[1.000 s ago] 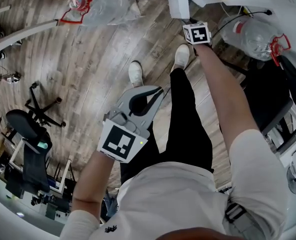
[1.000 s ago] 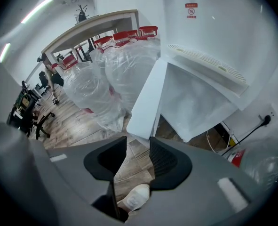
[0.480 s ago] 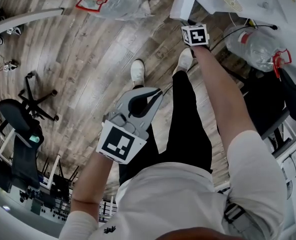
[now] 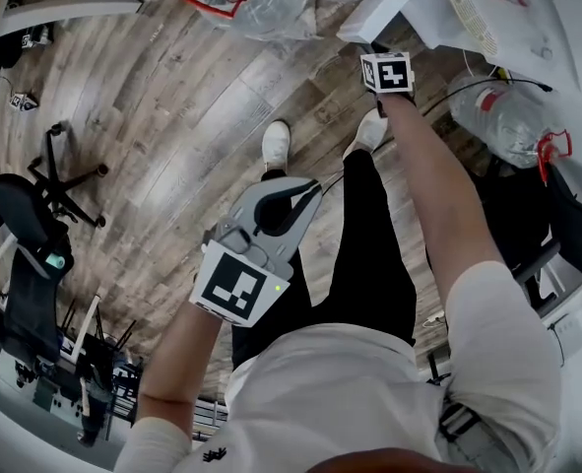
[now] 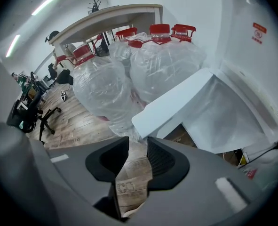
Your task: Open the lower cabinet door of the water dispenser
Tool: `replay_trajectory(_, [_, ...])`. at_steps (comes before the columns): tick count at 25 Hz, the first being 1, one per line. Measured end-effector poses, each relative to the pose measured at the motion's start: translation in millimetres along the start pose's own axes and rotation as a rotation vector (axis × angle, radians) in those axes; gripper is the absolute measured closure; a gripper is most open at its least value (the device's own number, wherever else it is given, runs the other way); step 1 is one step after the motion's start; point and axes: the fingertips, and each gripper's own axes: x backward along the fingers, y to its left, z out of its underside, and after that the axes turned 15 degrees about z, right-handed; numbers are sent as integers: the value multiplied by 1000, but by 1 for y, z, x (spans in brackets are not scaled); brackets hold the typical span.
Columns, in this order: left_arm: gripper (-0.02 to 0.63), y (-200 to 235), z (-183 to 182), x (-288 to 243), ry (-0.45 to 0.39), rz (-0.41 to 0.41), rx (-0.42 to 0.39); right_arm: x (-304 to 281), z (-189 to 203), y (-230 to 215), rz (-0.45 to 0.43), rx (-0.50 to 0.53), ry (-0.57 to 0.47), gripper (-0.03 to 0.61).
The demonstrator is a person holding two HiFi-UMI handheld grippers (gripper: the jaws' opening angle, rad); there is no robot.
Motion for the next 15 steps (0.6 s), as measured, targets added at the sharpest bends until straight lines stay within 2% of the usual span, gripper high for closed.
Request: replay_trajectory(15, [558, 23, 7, 31, -32, -49, 27, -16, -41, 30, -5, 55, -20, 474])
